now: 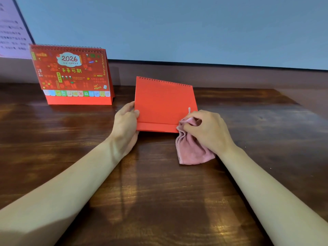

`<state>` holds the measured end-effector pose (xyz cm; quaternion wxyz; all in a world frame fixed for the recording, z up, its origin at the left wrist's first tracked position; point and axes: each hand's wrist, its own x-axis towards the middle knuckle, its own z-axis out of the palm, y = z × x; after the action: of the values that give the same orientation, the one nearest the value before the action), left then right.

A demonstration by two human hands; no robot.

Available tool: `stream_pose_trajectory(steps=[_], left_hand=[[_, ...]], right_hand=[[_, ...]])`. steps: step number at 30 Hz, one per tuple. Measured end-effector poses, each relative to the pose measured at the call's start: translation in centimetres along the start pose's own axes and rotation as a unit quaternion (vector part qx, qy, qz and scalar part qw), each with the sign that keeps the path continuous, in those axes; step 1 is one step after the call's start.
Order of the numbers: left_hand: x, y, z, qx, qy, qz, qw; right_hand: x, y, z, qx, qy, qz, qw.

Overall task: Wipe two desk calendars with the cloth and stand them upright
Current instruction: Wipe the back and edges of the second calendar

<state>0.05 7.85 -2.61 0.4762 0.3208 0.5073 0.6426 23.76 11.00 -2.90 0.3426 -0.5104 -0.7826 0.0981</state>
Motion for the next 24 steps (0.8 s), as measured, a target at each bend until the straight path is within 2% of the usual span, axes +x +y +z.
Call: stream_pose_trajectory(steps=[5,10,16,20,22,24], left_hand=[[0.3,-0.2,-0.1,0.013,-0.003,0.000,1.000],[0.0,0.0,0.2,0.024,-0.011,-0.001,1.000],[0.0,-0.1,-0.1,0.040,-0.039,0.002,0.998],[0.1,-0.1,-0.1,0.041,-0.043,0.004,0.998],[0.2,-0.1,-0.1,0.041,-0.040,0.000,0.998],[0.1,-0.1,0.0,0.041,-0.033,0.002,0.999]], right_hand=[[-0.1,1.6,-0.7,-0.046,0.023,0.031,0.998],[0.5,-0.5,0.6,-0.040,0.017,-0.055,0.998],[5.6,0.4,0.7,-0.042,0.068,0.000,0.997],[7.6,0.9,0.7,-0.026,0.027,0.032,0.999],[6.7,0.7,0.9,-0.053,0.016,0.014,0.998],[4.9,0.4,1.2,-0.084,0.040,-0.025,0.995]])
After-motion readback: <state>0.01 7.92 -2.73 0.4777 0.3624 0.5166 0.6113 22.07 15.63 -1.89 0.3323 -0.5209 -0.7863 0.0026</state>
